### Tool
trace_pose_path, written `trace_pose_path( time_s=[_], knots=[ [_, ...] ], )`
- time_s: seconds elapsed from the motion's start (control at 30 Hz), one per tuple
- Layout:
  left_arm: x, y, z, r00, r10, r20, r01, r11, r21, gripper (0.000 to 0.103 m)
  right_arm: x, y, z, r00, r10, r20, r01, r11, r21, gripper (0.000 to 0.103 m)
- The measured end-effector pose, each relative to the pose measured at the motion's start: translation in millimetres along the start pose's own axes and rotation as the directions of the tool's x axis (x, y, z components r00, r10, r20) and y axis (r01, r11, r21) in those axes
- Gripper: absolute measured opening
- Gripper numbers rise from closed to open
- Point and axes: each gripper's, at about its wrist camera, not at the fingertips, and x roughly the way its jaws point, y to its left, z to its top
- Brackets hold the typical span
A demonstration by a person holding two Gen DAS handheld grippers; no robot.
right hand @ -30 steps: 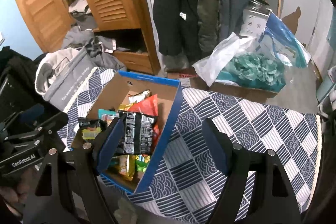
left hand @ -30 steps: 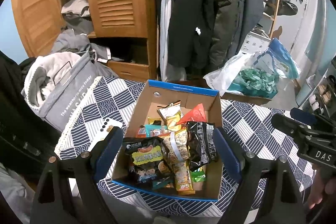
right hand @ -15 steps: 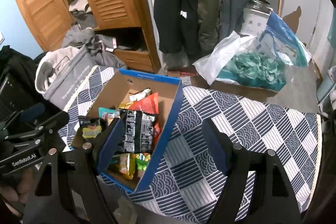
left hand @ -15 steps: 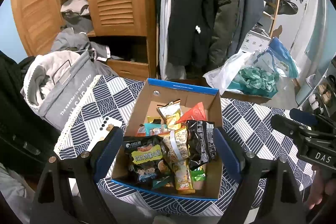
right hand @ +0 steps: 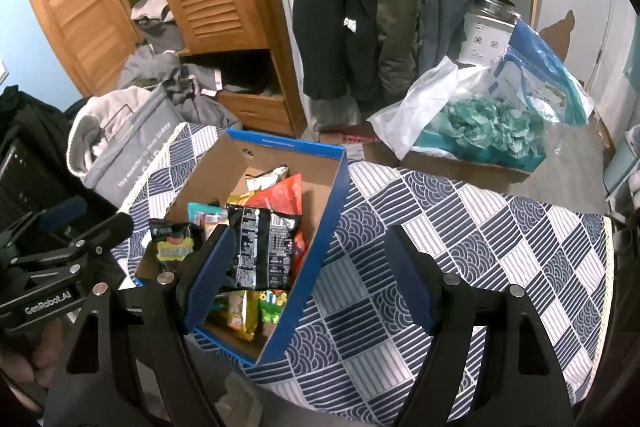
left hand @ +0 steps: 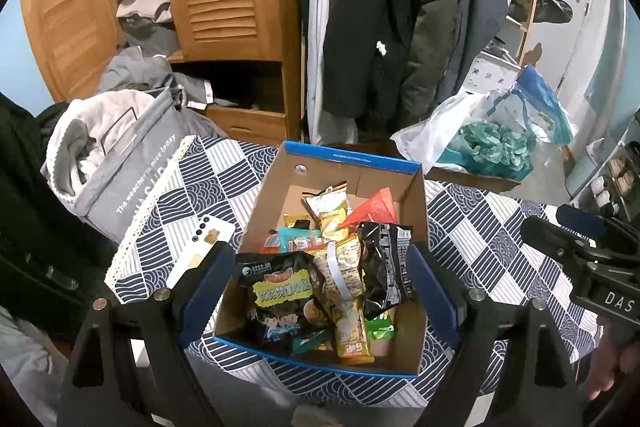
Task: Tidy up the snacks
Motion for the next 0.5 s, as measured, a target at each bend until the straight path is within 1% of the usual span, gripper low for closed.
trace_pose_path(
  time_s=[0.5],
  knots=[
    [-1.6,-2.3,3.2,1.000,0.002,-0.016,-0.002,1.000,0.010,0.089,0.4,2.1,0.1,1.000,0.000,-0.002,0.000,1.000,0.001,0.077]
  ],
)
